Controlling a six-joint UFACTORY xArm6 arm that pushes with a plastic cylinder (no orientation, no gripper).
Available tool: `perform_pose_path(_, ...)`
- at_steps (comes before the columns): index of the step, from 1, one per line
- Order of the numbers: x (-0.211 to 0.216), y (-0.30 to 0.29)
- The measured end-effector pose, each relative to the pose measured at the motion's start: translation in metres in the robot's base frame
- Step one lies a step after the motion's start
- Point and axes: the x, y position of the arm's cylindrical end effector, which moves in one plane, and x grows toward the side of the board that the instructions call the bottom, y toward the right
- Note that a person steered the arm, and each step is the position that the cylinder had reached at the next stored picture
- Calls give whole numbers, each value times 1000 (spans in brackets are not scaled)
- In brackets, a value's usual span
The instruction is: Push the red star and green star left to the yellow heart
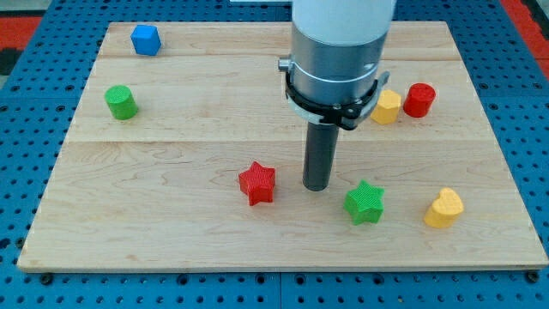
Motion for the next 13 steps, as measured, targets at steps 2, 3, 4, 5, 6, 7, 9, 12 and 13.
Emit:
perform_pose_path(2,59,36)
perform_pose_path(3,54,62)
perform_pose_path(4,65,13)
perform_pose_path(5,93,-41)
perform_pose_path(6,66,-107)
perform_pose_path(7,27,-162)
perform_pose_path(9,3,-100)
perform_pose_path(12,2,14)
perform_pose_path(13,-14,24)
